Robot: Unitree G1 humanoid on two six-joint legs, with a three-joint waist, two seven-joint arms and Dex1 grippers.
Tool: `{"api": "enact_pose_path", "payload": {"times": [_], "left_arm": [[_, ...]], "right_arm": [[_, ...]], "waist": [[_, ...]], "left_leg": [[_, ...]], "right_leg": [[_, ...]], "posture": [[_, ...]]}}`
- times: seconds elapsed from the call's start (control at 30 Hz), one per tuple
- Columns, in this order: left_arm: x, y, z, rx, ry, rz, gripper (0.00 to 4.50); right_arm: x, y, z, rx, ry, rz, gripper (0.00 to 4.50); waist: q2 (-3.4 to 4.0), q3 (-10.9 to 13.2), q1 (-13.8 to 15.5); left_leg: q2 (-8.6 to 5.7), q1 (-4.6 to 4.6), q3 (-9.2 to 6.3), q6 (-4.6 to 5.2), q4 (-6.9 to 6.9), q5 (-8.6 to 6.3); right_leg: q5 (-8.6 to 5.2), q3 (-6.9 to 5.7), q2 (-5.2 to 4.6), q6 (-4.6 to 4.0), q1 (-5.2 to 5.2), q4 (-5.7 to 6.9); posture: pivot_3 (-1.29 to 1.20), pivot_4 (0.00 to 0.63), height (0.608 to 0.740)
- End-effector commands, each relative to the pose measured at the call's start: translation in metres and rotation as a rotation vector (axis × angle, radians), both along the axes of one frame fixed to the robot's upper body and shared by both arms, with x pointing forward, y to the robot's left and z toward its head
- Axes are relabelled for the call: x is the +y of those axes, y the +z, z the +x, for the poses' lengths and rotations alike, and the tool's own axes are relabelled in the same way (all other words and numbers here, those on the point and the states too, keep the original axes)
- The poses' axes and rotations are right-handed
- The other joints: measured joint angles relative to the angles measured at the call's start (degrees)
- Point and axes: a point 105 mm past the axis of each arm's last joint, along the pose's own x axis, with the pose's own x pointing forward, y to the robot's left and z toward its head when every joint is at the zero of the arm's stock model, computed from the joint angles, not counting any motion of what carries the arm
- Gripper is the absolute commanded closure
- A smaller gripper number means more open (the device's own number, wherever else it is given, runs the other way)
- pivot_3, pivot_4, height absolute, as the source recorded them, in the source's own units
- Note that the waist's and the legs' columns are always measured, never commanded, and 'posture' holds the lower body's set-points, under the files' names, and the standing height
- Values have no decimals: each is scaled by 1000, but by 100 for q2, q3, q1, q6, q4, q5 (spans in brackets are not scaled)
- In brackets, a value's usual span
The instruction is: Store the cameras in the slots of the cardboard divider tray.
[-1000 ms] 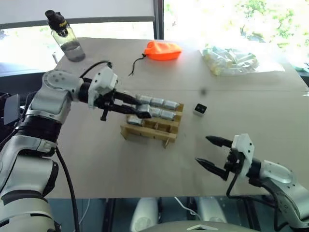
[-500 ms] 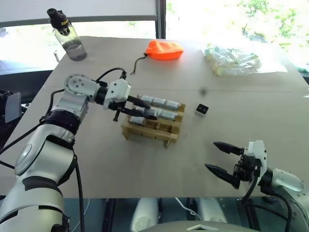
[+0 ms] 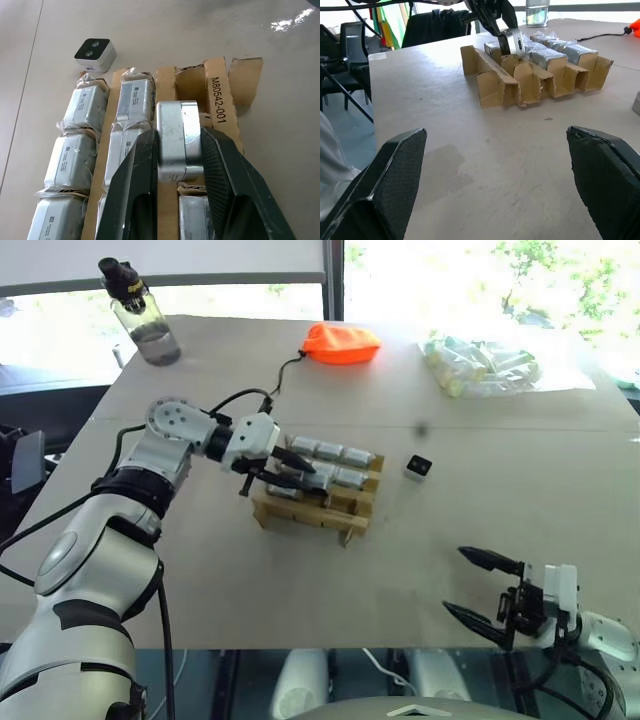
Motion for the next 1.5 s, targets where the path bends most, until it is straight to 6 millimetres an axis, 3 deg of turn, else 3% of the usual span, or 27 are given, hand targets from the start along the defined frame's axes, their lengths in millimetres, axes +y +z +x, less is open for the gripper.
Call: {"api": "enact_pose_path", "payload": {"times": [0.03,0.53,0.6,0.77,0.97,1.1,1.17,1.3,1.4,1.5], "left_arm": [[-1,11,-1,3,-14,12,3827],[2,-1,-5,62,-23,113,3827],[1,-1,-4,57,-25,109,2641],[-1,6,-1,-2,-28,44,437],[5,25,-8,33,8,-99,437],[12,50,-15,56,41,-241,437],[18,54,-16,79,76,-294,437],[32,50,-21,110,135,-341,437],[39,48,-35,147,148,-373,437],[51,48,-46,146,242,-415,437]], "right_arm": [[-4,9,1,-51,-12,20,53],[-3,17,8,-66,-18,60,53],[-3,17,9,-67,-19,61,0],[-5,10,15,-18,-67,13,0],[-5,6,35,149,-165,-18,0],[-9,26,74,99,-254,-13,0],[-9,25,92,95,-259,-89,0],[-10,27,134,94,-345,-196,0],[-3,33,155,121,-306,-211,0],[2,25,175,183,-259,-271,0]], "waist": [[0,0,0],[1,0,-6],[1,0,-4],[1,0,6],[3,1,-28],[3,2,-25],[3,2,-24],[4,0,-11],[7,2,-24],[7,2,-92]], "left_leg": [[0,1,1,0,0,0],[0,6,8,0,-1,0],[0,6,8,0,-1,0],[-1,6,7,0,1,0],[6,7,11,-1,0,0],[10,8,13,-1,1,1],[8,16,20,-1,2,1],[2,30,29,0,-1,1],[4,13,30,-2,-5,0],[7,-14,31,-2,-4,1]], "right_leg": [[0,1,0,0,0,1],[0,8,1,0,0,3],[0,7,1,0,0,3],[0,6,1,0,0,5],[0,12,0,-1,-2,7],[0,13,0,-1,-5,13],[0,19,0,-1,-3,18],[-1,25,3,-1,2,24],[0,23,3,-2,-14,22],[2,23,0,-1,-35,15]], "posture": [[0,150,726],[0,150,726],[0,150,726],[0,150,726],[0,150,726],[0,150,726],[0,150,726],[0,150,726],[0,150,726],[0,150,726]]}}
